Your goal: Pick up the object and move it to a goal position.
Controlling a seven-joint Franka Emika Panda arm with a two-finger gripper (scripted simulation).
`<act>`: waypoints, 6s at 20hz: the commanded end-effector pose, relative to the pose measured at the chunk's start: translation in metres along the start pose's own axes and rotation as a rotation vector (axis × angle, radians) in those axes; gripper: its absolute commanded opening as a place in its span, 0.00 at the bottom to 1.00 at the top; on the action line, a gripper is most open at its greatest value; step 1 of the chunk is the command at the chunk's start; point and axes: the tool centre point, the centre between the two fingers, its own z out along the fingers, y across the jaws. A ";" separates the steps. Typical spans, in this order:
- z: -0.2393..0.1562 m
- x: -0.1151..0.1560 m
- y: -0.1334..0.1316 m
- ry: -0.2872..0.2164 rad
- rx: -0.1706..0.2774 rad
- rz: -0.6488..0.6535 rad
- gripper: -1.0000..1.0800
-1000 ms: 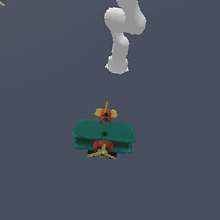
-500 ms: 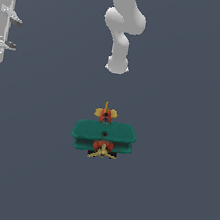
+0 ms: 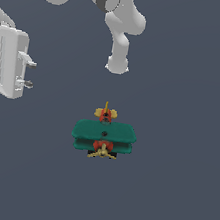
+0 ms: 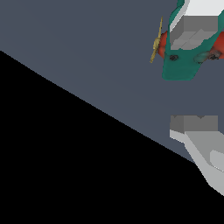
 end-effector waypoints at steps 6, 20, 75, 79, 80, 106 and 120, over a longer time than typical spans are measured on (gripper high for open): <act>0.037 -0.033 0.067 -0.024 0.056 0.074 0.62; 0.096 -0.099 0.155 -0.078 0.113 0.182 0.62; 0.145 -0.099 0.133 -0.119 0.117 0.189 0.00; 0.140 -0.074 0.097 -0.120 0.116 0.189 0.00; 0.138 -0.067 0.087 -0.121 0.116 0.189 0.00; 0.105 0.072 -0.089 -0.116 0.119 0.187 0.00; 0.112 0.083 -0.111 -0.118 0.117 0.190 0.00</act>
